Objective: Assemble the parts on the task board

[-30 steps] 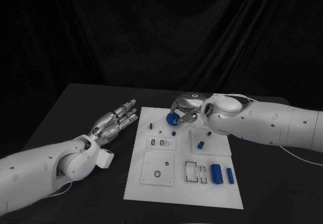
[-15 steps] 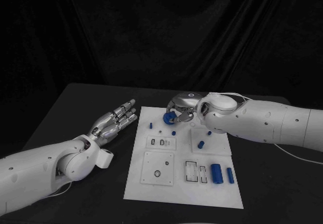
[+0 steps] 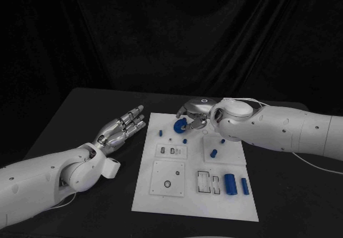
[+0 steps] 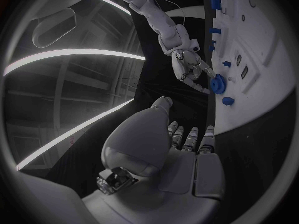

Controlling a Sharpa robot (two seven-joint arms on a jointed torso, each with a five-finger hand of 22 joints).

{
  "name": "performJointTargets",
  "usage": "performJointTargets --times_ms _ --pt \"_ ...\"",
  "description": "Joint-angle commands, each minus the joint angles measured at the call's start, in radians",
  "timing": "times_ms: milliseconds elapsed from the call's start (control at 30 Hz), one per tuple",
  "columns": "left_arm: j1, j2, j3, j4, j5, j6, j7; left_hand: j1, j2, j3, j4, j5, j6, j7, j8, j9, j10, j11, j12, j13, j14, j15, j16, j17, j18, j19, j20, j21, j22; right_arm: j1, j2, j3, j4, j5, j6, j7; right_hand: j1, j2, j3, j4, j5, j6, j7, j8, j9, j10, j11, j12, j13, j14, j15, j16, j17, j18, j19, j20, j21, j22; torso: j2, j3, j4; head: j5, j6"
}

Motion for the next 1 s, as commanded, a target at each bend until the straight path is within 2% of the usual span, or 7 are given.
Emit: performJointTargets --times_ms 33,133,333,467,867,967,1000 --pt "-0.001 0.002 0.001 0.001 -0.001 0.012 0.010 -0.009 0.003 0.003 -0.002 0.004 -0.003 0.007 0.004 0.001 0.002 0.009 -0.007 -0.002 0.001 0.007 -0.007 -0.001 0.007 0.001 0.006 -0.003 0.001 -0.002 -0.004 0.001 0.001 -0.003 0.005 -0.008 0.014 0.003 0.005 -0.010 0.051 -0.001 -0.002 0.005 -0.007 0.104 -0.006 0.003 0.263 0.102 -0.005 0.003 0.263 0.003 -0.007 -0.003 -0.005 0.178 0.000 0.0004 -0.0004 0.001 -0.001" --pt "-0.001 0.002 0.001 0.001 -0.001 0.012 0.010 -0.009 0.003 0.003 -0.002 0.004 -0.003 0.007 0.004 0.001 0.002 0.009 -0.007 -0.002 0.001 0.007 -0.007 -0.001 0.007 0.001 0.006 -0.003 0.001 -0.003 -0.007 0.001 0.002 -0.003 0.011 -0.010 0.026 0.006 0.024 -0.020 0.134 0.024 -0.002 0.013 -0.014 0.104 -0.007 0.003 0.263 0.102 -0.006 0.003 0.263 0.002 -0.006 -0.005 -0.006 0.178 0.000 0.0008 0.0006 -0.002 -0.002" --pt "-0.001 0.001 0.001 0.001 -0.001 0.014 0.009 -0.010 0.003 0.004 -0.003 0.004 -0.002 0.007 0.004 0.001 0.002 0.009 -0.007 -0.002 0.001 0.008 -0.007 -0.001 0.007 0.001 0.008 -0.003 0.001 -0.005 -0.012 0.001 0.003 -0.003 0.027 -0.017 0.030 0.005 0.043 -0.027 0.171 0.057 -0.001 0.024 -0.015 0.104 -0.006 0.003 0.263 0.102 -0.006 0.003 0.263 0.003 -0.007 -0.005 -0.009 0.178 0.000 0.0000 -0.0006 0.000 -0.002" --pt "-0.001 0.002 0.001 0.001 -0.001 0.015 0.008 -0.010 0.003 0.004 -0.003 0.004 -0.002 0.007 0.004 0.001 0.002 0.009 -0.007 -0.002 0.001 0.008 -0.007 -0.001 0.007 0.001 0.008 -0.003 0.001 -0.007 -0.016 0.000 0.004 -0.003 0.035 -0.023 0.019 0.000 0.050 -0.026 0.133 0.098 0.002 0.037 -0.010 0.104 -0.004 0.003 0.263 0.102 -0.004 0.003 0.263 0.003 -0.006 -0.004 -0.010 0.178 0.000 0.0000 -0.0010 -0.001 -0.001" --pt "-0.001 -0.002 0.001 0.003 -0.001 0.017 0.006 -0.011 0.004 0.006 -0.004 0.005 -0.002 0.009 0.004 0.001 0.002 0.011 -0.007 -0.002 0.001 0.010 -0.007 -0.001 0.007 0.002 0.009 -0.002 0.001 -0.010 -0.038 0.000 0.010 -0.003 0.001 -0.015 0.012 -0.003 0.054 -0.026 0.111 0.139 0.002 0.052 0.000 0.104 -0.003 0.003 0.263 0.102 -0.003 0.003 0.263 0.003 -0.005 -0.003 -0.010 0.178 -0.001 -0.0005 -0.0004 0.002 0.000" --pt "-0.001 -0.007 0.001 0.005 -0.001 0.015 0.006 -0.012 0.004 0.007 -0.005 0.005 -0.001 0.010 0.004 0.001 0.002 0.012 -0.007 -0.002 0.001 0.011 -0.007 -0.001 0.007 0.002 0.010 -0.002 0.002 -0.009 -0.063 0.001 0.028 -0.003 -0.035 -0.008 0.000 -0.007 0.042 -0.022 0.005 0.138 0.000 0.044 0.003 0.104 -0.005 0.003 0.263 0.102 -0.005 0.003 0.263 0.001 0.002 -0.004 -0.002 0.180 -0.001 -0.0006 -0.0008 0.003 0.004" --pt "-0.001 -0.009 0.001 0.006 -0.001 0.014 0.006 -0.012 0.004 0.007 -0.005 0.005 -0.001 0.010 0.004 0.001 0.002 0.012 -0.007 -0.002 0.001 0.011 -0.007 -0.001 0.007 0.002 0.010 -0.002 0.002 -0.008 -0.077 0.001 0.039 -0.003 -0.045 -0.008 -0.001 -0.008 0.040 -0.021 -0.006 0.138 -0.001 0.043 0.004 0.104 -0.006 0.003 0.263 0.102 -0.006 0.003 0.263 0.001 0.002 -0.004 -0.002 0.181 -0.001 -0.0005 -0.0006 0.003 0.006"
